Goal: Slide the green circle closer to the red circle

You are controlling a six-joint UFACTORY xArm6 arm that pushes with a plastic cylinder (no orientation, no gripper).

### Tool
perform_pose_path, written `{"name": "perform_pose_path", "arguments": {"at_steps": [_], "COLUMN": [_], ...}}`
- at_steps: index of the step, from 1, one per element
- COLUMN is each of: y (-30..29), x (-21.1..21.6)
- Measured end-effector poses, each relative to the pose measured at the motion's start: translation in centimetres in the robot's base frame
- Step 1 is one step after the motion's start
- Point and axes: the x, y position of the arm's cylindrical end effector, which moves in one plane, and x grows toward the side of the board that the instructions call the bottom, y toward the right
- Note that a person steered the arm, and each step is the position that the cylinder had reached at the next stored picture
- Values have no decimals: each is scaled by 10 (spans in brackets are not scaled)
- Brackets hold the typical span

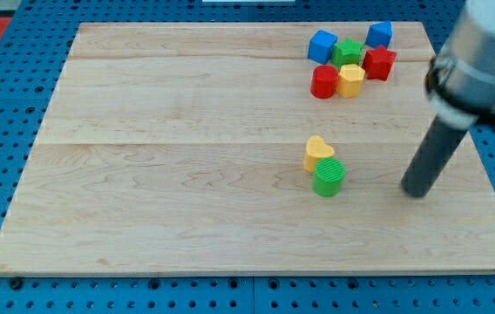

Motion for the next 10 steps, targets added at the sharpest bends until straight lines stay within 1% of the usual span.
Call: {"name": "perform_pose_path", "arguments": {"at_steps": [1,3,4,5,6,7,8,9,10], "y": [-52,-74,-75,-75,-74,-74,-63,-121,-112], "x": [8,-133,-158,-167,-167,-117,-48,-34,-88]}}
